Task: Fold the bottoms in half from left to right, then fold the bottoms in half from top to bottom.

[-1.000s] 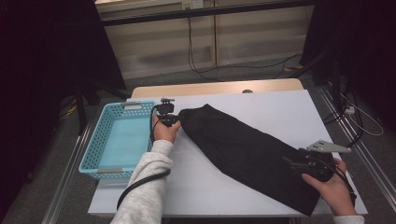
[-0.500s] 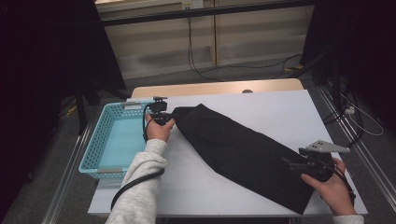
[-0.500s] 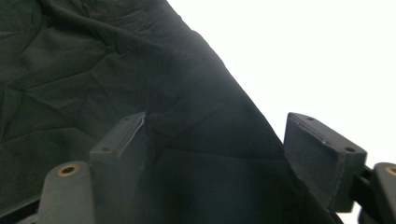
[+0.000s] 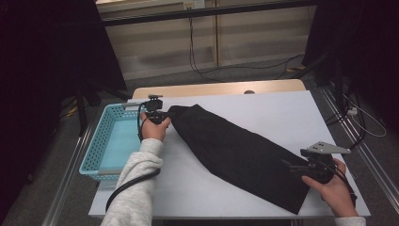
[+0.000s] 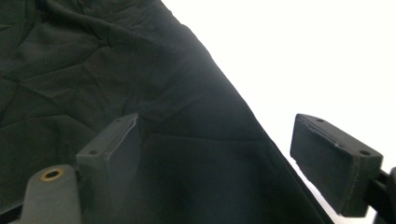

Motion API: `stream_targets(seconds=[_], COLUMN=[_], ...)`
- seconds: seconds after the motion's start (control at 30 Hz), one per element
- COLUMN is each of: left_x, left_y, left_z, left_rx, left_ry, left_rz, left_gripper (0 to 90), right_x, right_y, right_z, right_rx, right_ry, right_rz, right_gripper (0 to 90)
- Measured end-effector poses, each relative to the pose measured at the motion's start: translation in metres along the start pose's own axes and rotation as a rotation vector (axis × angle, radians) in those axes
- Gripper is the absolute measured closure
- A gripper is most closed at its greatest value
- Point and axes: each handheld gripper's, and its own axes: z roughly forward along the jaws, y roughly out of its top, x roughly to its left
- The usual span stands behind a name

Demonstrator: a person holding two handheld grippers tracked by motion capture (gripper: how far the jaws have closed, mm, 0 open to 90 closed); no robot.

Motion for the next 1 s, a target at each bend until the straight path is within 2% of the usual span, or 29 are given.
stream_targets(seconds=[0.2,0.47,1.0], left_x=[0.002,0.007,0.003], left_y=[0.002,0.004,0.007], left_z=[-0.005,-0.009,-0.012], left_rx=[-0.004,-0.011,-0.023], left_ry=[-0.002,-0.001,-0.006], left_rz=[0.0,-0.007,-0.011], left_gripper=[87.0,87.0,87.0], right_x=[0.003,0.005,0.005], right_y=[0.001,0.002,0.005], right_z=[0.003,0.005,0.004], right_rx=[0.001,0.001,-0.009], right_ry=[0.017,0.023,0.024], right_rz=[-0.008,-0.021,-0.028], right_gripper=[11.3,11.2,11.3])
